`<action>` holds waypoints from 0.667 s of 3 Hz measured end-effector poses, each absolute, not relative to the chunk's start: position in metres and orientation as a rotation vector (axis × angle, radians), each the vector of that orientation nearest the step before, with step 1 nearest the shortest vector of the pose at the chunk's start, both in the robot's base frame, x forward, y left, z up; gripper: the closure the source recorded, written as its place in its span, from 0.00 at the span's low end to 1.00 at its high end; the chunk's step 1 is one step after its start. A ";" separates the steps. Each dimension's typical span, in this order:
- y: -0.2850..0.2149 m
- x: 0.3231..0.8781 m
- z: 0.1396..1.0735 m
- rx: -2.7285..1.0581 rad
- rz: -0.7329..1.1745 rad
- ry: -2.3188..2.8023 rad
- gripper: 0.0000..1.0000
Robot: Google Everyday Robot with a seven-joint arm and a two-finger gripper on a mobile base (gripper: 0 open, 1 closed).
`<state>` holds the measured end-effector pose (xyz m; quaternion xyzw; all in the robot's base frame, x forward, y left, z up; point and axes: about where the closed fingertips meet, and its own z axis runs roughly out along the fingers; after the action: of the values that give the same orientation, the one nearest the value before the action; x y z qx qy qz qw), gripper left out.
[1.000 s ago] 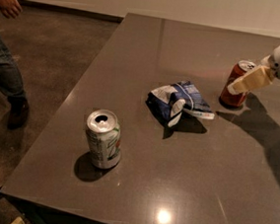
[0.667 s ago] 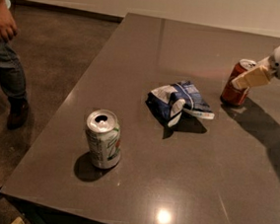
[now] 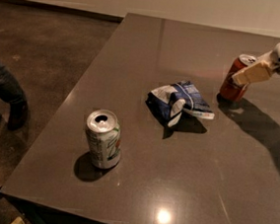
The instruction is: Pick coke can
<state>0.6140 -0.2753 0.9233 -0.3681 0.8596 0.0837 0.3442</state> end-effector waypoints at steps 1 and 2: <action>-0.261 0.606 0.954 -1.005 0.241 2.190 1.00; -0.246 0.595 0.986 -1.067 0.236 2.156 1.00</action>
Offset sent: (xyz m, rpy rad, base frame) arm -0.0361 0.0456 0.1078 -0.0296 -0.0635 0.1542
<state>0.5946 -0.2456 0.9862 -0.4129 0.8341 0.0911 0.3542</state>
